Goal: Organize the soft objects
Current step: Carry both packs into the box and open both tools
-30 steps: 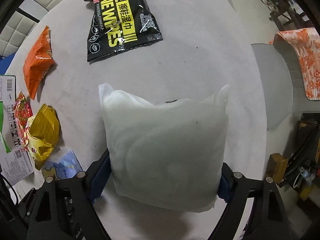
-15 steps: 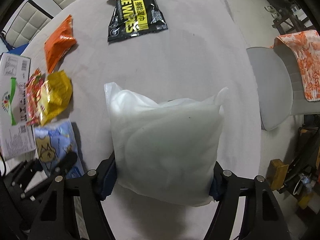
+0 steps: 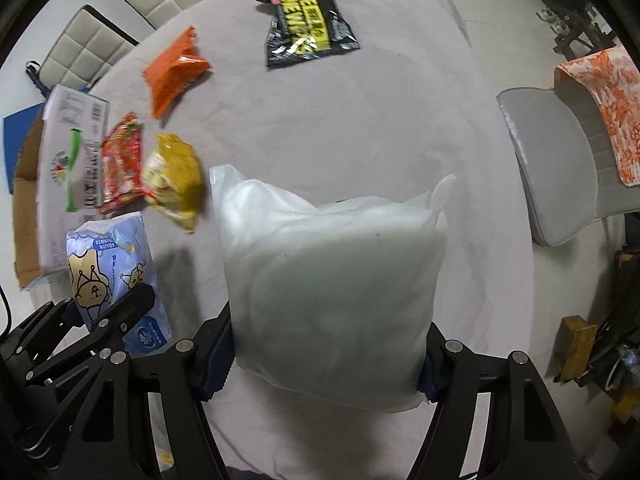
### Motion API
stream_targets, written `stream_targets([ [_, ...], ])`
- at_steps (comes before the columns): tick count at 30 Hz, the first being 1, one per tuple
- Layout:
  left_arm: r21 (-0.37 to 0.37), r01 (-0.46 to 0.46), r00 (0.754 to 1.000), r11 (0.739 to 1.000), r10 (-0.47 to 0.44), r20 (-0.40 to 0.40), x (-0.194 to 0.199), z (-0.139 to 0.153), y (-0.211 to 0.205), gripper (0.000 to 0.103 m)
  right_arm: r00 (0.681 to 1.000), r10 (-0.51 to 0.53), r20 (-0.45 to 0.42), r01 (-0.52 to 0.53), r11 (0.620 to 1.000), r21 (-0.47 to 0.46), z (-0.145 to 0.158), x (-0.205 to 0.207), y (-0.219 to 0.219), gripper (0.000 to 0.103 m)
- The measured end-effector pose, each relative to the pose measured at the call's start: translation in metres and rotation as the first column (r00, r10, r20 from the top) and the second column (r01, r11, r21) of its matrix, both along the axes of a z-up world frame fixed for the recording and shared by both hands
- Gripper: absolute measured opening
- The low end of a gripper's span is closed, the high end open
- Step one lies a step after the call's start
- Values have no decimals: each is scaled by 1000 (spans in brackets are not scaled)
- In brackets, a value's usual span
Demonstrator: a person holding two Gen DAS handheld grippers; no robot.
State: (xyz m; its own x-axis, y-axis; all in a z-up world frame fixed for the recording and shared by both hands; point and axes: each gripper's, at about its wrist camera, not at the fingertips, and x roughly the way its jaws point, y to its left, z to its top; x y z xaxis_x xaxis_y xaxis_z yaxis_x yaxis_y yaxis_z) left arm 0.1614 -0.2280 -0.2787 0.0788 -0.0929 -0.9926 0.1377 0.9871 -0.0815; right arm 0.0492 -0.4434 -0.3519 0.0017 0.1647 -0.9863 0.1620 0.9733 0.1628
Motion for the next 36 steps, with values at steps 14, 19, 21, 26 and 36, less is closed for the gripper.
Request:
stream_targets([
  [14, -97, -20, 985, 995, 36, 169, 5, 110, 121, 38, 989, 53, 135, -66, 993, 95, 94, 51, 95, 74],
  [19, -117, -44, 981, 992, 65, 184, 33, 110, 189, 38, 978, 95, 188, -123, 982, 140, 116, 88, 175, 74],
  [21, -112, -59, 979, 992, 80, 186, 54, 98, 219, 38, 972, 114, 203, -146, 978, 151, 123, 102, 205, 74],
  [26, -106, -87, 981, 991, 104, 166, 90, 85, 281, 38, 968, 145, 207, -181, 969, 171, 119, 144, 273, 74],
  [36, -168, -158, 986, 973, 166, 31, 158, 15, 362, 39, 966, 211, 148, -230, 965, 122, 70, 217, 376, 74],
])
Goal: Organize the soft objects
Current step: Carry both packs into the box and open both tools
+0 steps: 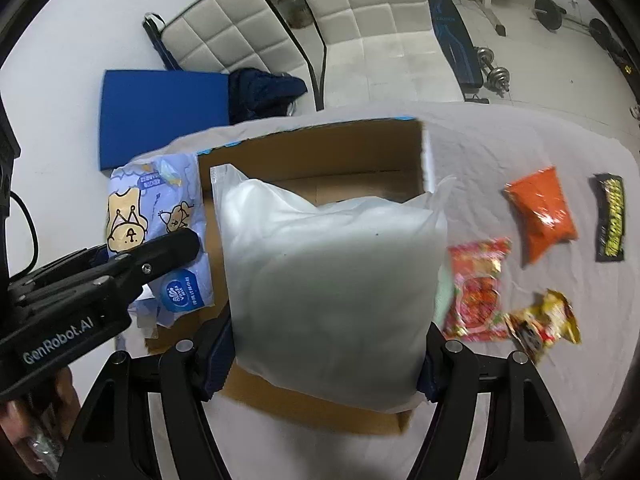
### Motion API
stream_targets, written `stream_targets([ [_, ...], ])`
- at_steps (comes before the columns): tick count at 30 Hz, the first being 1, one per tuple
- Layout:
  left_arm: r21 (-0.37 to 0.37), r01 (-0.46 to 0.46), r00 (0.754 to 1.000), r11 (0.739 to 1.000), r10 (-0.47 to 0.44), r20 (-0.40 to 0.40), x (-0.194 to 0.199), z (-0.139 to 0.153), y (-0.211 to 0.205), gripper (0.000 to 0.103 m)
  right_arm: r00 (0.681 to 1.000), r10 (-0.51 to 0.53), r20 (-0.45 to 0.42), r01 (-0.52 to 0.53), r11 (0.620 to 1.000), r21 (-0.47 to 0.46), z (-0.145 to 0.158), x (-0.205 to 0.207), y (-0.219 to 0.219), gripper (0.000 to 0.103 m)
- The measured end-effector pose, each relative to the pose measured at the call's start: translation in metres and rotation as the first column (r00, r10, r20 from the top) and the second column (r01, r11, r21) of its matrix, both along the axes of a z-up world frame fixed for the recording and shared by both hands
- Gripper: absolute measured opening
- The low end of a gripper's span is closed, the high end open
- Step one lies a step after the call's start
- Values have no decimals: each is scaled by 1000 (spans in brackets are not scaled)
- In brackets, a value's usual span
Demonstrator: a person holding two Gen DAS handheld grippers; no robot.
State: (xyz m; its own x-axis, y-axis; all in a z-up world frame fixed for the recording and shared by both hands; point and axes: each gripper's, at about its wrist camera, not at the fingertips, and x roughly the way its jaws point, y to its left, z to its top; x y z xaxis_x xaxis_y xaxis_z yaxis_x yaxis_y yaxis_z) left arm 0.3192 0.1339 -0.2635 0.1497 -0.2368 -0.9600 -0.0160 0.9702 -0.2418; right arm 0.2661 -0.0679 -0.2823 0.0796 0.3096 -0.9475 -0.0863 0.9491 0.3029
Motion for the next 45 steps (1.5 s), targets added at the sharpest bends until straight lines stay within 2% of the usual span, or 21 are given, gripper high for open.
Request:
stream_targets([
  [8, -97, -37, 991, 995, 24, -133, 32, -71, 28, 39, 998, 16, -65, -22, 996, -87, -63, 36, 37, 74],
  [13, -119, -7, 984, 993, -14, -179, 40, -105, 28, 41, 996, 19, -90, -30, 991, -133, -94, 47, 51, 75],
  [20, -118, 54, 973, 992, -79, -219, 47, -129, 19, 41, 993, 7, -120, -29, 982, -186, -125, 58, 54, 77],
  [26, -105, 52, 968, 993, -76, -239, 46, -132, 16, 47, 992, 8, -125, -34, 976, -214, -134, 64, 56, 83],
  [30, -68, 68, 966, 995, -83, -244, 42, -130, 13, 50, 993, 17, -113, -43, 972, -233, -132, 65, 60, 87],
  [32, -23, 71, 969, 997, -74, -234, 36, -125, 14, 52, 994, 21, -104, -46, 970, -237, -128, 65, 61, 89],
  [36, 14, 65, 982, 998, -61, -180, 30, -105, 19, 72, 994, 40, -103, -63, 973, -224, -120, 66, 58, 91],
  [39, 12, 42, 988, 999, -40, -149, 22, -87, 26, 75, 993, 48, -104, -70, 973, -219, -112, 63, 59, 101],
  [42, 25, 36, 993, 999, -33, -111, 12, -68, 31, 99, 995, 53, -86, -70, 974, -217, -96, 57, 57, 103],
  [45, 35, 32, 997, 999, -30, -71, -4, -47, 35, 100, 996, 58, -64, -71, 972, -224, -84, 45, 61, 103],
])
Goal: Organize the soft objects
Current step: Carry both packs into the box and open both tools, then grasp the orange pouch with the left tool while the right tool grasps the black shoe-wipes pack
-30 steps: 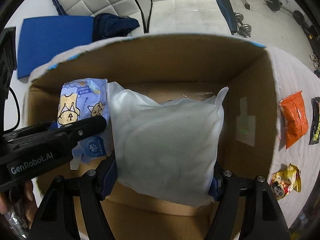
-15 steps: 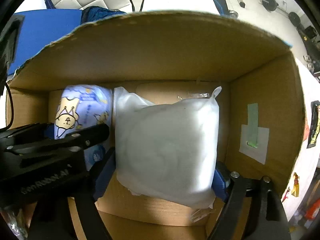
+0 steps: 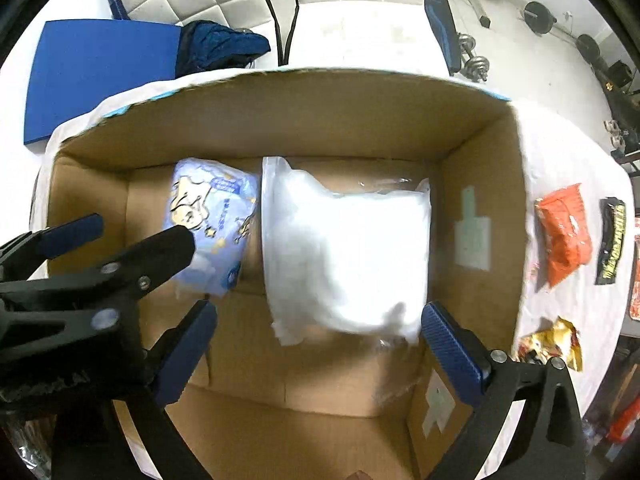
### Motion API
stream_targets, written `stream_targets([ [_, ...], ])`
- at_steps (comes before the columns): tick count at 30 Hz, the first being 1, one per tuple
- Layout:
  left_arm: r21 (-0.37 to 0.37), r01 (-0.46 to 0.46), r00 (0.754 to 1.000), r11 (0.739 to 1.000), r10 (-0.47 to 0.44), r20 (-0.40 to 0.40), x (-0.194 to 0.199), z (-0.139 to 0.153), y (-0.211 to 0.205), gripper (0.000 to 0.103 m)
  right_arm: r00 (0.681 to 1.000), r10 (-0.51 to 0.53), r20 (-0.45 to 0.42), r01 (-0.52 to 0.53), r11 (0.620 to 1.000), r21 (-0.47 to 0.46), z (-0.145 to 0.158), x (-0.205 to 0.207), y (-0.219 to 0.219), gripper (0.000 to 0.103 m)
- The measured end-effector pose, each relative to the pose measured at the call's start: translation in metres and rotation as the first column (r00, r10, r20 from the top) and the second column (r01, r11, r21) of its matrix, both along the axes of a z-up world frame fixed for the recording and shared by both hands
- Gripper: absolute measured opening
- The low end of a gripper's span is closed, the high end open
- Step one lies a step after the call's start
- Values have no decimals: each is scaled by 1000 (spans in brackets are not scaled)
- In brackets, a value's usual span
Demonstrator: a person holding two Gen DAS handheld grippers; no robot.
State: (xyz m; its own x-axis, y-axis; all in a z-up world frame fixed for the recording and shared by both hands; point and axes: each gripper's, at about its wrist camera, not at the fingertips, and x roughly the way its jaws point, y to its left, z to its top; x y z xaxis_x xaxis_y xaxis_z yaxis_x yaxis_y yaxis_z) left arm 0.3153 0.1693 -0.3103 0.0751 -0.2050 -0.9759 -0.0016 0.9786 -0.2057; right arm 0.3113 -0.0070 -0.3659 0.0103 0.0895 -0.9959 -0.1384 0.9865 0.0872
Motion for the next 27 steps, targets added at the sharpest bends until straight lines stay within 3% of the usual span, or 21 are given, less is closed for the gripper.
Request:
stream_targets([
  [6, -5, -41, 997, 999, 41, 71, -27, 31, 2, 100, 997, 18, 73, -17, 1000, -14, 36, -25, -2, 103],
  [14, 111, -73, 976, 991, 48, 213, -76, 72, 8, 100, 983, 19, 182, -16, 1000, -16, 89, -81, -10, 103],
  [21, 124, -116, 953, 985, 75, 295, -122, 113, 19, 100, 969, -5, 248, -1, 1000, 22, 133, -136, -21, 103],
  [27, 101, -128, 945, 987, 90, 316, -154, 138, 23, 100, 958, -30, 287, 15, 999, 51, 164, -169, -33, 103],
])
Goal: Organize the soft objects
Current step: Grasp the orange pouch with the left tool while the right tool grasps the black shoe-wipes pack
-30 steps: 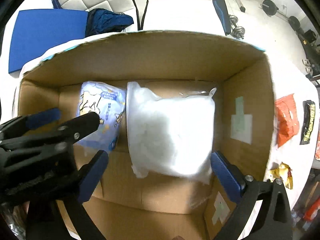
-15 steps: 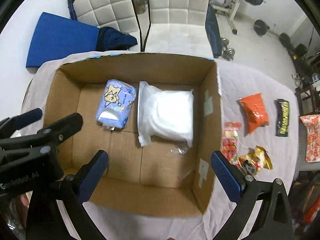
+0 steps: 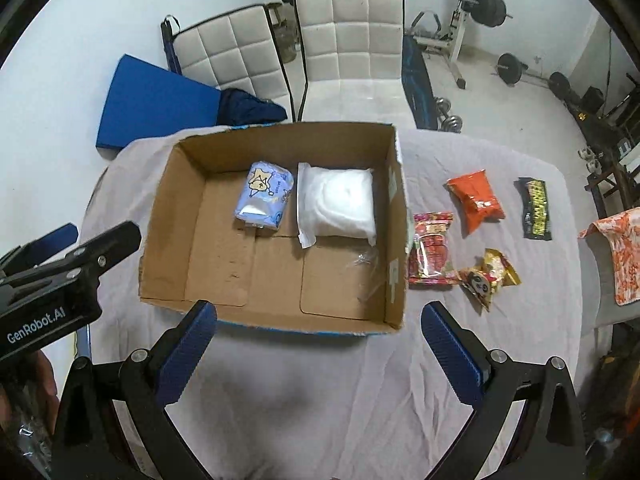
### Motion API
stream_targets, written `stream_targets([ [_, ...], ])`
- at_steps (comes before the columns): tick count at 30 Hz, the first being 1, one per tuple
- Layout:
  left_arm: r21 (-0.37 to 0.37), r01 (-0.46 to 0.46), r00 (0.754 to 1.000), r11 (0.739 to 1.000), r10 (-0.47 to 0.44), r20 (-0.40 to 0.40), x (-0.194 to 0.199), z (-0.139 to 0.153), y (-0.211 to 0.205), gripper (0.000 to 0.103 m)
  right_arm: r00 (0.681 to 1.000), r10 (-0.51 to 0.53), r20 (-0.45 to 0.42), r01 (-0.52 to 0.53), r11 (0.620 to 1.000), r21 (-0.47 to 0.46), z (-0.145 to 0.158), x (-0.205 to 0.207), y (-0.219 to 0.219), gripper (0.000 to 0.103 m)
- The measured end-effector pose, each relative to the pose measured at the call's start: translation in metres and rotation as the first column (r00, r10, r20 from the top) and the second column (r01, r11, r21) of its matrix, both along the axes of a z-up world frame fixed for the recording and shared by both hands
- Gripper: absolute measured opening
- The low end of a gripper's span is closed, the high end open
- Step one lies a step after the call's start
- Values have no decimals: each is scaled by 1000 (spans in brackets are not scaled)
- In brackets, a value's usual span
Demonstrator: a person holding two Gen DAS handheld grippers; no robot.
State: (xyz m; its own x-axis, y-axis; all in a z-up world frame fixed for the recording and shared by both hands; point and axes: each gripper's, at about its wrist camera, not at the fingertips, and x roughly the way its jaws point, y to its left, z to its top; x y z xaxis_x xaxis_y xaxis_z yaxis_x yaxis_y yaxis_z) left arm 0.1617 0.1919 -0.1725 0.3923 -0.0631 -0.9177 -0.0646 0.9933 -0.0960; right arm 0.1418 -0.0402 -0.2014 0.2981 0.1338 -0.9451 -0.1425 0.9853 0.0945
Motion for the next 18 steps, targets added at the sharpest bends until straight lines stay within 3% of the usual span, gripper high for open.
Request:
stream_targets([
  [11, 1, -5, 1000, 1000, 4, 10, -29, 22, -20, 100, 1000, 11, 12, -12, 998, 65, 26, -24, -21, 103],
  [18, -27, 85, 996, 996, -85, 29, -8, 34, -83, 100, 996, -85, -14, 86, 993, 77, 31, -14, -104, 103],
])
